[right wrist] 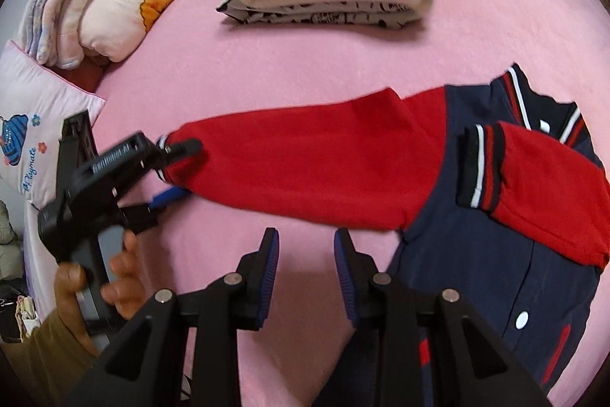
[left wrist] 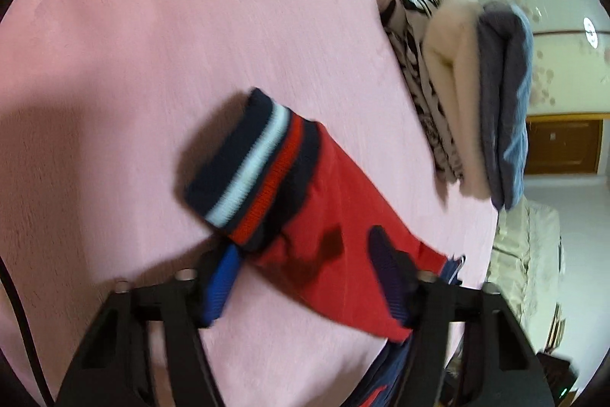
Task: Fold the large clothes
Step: 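Close the left gripper on the striped cuff and lift it, then fold the held sleeve across the jacket body toward the right gripper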
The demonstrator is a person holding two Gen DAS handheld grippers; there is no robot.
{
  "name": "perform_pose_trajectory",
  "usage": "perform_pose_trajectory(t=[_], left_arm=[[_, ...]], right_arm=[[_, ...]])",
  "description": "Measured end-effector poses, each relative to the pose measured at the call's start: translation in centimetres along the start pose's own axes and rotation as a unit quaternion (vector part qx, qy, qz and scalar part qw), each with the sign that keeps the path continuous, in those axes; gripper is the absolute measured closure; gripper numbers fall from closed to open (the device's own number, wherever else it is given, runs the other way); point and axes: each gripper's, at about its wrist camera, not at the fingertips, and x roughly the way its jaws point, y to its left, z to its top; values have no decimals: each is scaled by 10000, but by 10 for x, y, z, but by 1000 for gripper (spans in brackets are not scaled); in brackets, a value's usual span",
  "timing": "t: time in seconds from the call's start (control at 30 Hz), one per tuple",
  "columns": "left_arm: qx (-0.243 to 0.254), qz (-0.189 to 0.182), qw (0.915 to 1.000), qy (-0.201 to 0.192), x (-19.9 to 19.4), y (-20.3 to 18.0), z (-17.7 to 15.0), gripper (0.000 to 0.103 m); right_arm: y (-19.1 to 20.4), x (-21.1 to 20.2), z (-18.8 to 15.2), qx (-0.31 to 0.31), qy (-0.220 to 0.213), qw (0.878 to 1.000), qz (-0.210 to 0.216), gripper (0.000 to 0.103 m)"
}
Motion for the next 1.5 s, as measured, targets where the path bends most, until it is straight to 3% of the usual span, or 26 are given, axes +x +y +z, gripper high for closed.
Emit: perform_pose_trajectory(t=[0.03, 0.17, 0.27, 0.47, 0.73, 0.83, 0.93, 1.03, 1.1, 1.17, 1.27, 1.43, 1.5], left_arm=[[33, 41, 10000, -29, 0, -2, 3, 81], [224, 183, 9995, -83, -8, -15, 7, 82], [671, 319, 9970, -227, -23, -41, -1, 83], [1761, 137, 9836, -362, -36, -134, -37, 83], [3244, -380, 9452, -20, 14, -278, -144, 83], [3653, -394, 9296, 292, 53, -308, -192, 82], [4098, -212, 9077, 877, 99, -320, -235, 70], [4213, -71, 8978, 1281, 124, -318, -259, 63], [4188, -11, 8976, 1373, 127, -311, -266, 52], [4143, -35, 9003, 1335, 123, -305, -267, 47], [4118, 71, 9031, 1214, 115, -299, -263, 47], [3850, 412, 9186, 793, 93, -280, -232, 47], [3720, 573, 9243, 628, 87, -272, -219, 47]], right_arm=[[-2, 0, -2, 53, 33, 10000, 3, 73], [-11, -8, -6, 163, 7, 9999, 0, 73], [-22, -18, -10, 252, -87, 9996, -11, 73], [-65, -34, -22, 649, -178, 9977, -42, 73], [-165, -70, -59, 1326, -405, 9895, -416, 73], [-206, -81, -74, 1510, -438, 9855, -632, 73], [-245, -85, -88, 1688, -384, 9822, -735, 73], [-275, -85, -98, 1858, -328, 9796, -686, 73], [-288, -85, -101, 1929, -321, 9787, -620, 73], [-296, -83, -100, 1944, -332, 9789, -541, 73], [-302, -81, -95, 1894, -362, 9804, -401, 73], [-304, -78, -75, 1883, -412, 9812, -74, 73], [-306, -75, -67, 1978, -415, 9794, 39, 64]])
